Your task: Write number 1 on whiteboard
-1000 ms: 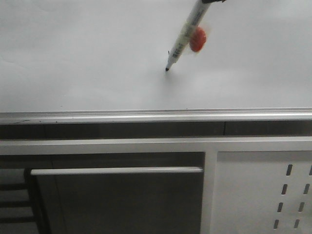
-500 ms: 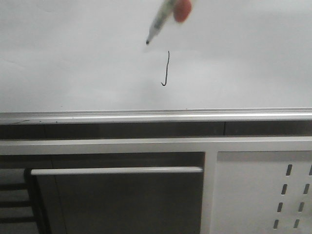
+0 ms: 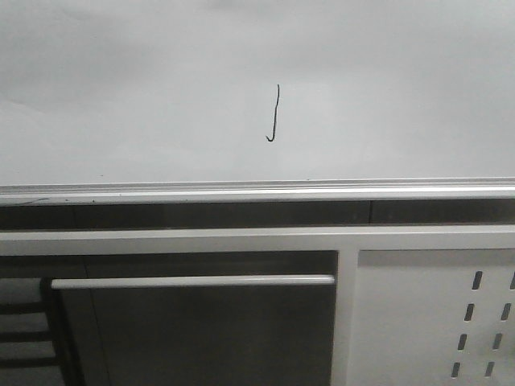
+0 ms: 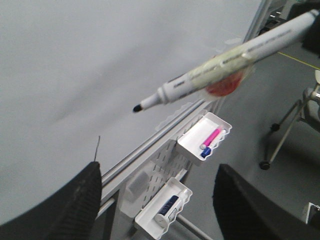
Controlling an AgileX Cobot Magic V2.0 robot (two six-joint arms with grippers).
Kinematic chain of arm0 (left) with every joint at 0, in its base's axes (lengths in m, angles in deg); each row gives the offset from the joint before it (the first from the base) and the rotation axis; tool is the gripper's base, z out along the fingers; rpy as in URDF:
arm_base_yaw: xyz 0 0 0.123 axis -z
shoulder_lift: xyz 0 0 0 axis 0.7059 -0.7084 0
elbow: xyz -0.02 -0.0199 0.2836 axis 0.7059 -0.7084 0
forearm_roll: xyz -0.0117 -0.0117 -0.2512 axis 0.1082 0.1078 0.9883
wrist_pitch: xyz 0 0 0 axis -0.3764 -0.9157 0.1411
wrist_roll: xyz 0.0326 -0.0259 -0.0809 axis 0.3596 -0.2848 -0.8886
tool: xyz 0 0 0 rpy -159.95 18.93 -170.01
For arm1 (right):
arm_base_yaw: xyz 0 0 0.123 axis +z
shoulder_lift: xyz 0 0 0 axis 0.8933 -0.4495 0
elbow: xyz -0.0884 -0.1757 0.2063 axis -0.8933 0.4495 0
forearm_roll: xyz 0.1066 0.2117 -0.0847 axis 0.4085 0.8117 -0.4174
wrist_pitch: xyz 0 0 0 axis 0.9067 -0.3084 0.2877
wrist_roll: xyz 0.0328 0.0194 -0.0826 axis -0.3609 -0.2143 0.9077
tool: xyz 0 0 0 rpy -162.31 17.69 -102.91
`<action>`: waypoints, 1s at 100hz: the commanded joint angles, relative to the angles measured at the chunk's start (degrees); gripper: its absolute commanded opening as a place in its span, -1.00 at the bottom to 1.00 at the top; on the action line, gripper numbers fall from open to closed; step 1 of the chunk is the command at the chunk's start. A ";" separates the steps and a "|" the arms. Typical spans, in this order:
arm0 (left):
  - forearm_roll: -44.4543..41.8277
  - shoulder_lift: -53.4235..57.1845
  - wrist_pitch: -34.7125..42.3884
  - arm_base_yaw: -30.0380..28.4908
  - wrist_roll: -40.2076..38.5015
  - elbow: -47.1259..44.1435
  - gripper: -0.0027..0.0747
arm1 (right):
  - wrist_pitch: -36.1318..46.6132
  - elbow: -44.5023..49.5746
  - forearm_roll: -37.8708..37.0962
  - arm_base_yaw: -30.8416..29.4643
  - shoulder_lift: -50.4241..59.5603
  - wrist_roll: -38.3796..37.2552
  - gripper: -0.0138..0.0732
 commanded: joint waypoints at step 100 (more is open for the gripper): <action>-10.85 0.71 -13.35 0.01 5.17 2.84 0.20 | 0.71 -0.47 2.63 15.44 -6.62 -2.19 -0.78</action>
